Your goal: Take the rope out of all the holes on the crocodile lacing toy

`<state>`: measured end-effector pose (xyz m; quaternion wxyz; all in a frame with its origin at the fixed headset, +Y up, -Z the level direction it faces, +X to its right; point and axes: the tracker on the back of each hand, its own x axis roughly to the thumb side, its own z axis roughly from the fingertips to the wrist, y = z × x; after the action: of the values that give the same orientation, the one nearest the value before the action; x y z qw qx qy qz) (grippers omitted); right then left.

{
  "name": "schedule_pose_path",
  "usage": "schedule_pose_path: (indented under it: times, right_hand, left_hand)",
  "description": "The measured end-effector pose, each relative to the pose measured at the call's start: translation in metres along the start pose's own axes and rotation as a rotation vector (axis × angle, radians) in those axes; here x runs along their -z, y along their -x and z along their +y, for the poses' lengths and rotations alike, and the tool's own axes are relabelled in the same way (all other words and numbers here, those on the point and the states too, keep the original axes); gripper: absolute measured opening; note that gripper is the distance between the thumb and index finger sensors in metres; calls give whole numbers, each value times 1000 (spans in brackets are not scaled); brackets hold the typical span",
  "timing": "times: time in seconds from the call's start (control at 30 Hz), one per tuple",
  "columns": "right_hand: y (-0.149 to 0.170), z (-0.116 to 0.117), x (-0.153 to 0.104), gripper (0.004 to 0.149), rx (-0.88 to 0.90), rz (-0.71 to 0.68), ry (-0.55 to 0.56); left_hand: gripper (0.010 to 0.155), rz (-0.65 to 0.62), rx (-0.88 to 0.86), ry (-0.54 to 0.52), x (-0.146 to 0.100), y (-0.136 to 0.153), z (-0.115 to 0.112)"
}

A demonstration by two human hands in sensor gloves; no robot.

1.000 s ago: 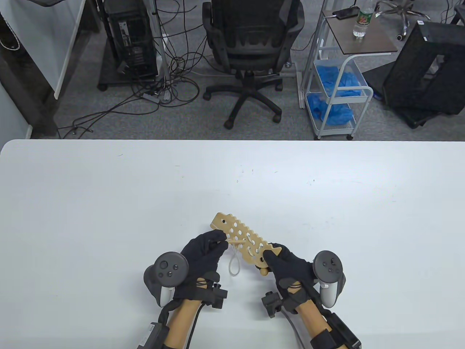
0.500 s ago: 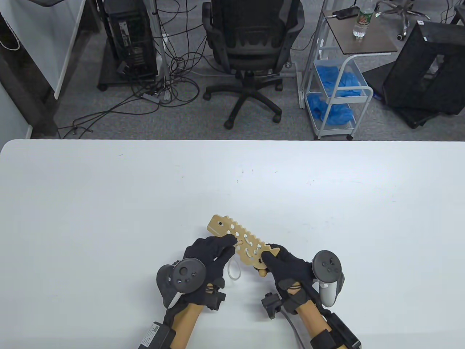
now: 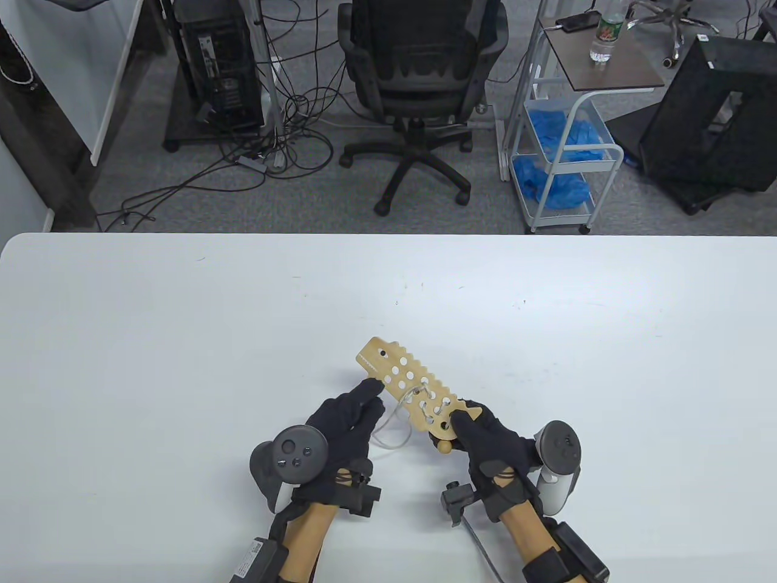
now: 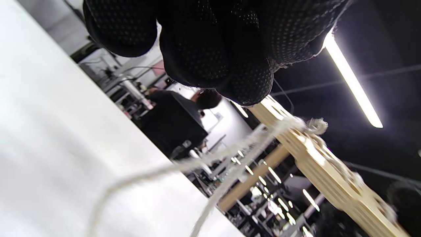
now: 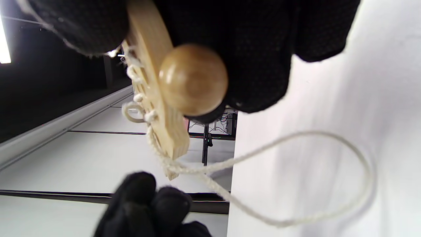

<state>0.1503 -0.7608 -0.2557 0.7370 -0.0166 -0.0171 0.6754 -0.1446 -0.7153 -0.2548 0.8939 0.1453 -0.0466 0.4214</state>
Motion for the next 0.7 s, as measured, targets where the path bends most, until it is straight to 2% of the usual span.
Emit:
schedule_pose_path:
  times: [0.23, 0.43, 0.53, 0.67, 0.7]
  right_hand:
    - [0, 6, 2, 47, 129, 1, -101]
    - [-4, 14, 3, 47, 159, -29, -212]
    - [-5, 17, 3, 47, 171, -35, -249]
    - [-6, 18, 2, 47, 164, -35, -249]
    - [-5, 17, 2, 47, 164, -34, -250]
  left_hand:
    - [45, 111, -100, 7, 4, 16, 1]
    - [45, 98, -225, 132, 8, 21, -8]
    - [48, 46, -265, 242, 10, 19, -15]
    - [58, 5, -385, 477, 11, 16, -30]
    - [59, 1, -391, 488, 10, 15, -31]
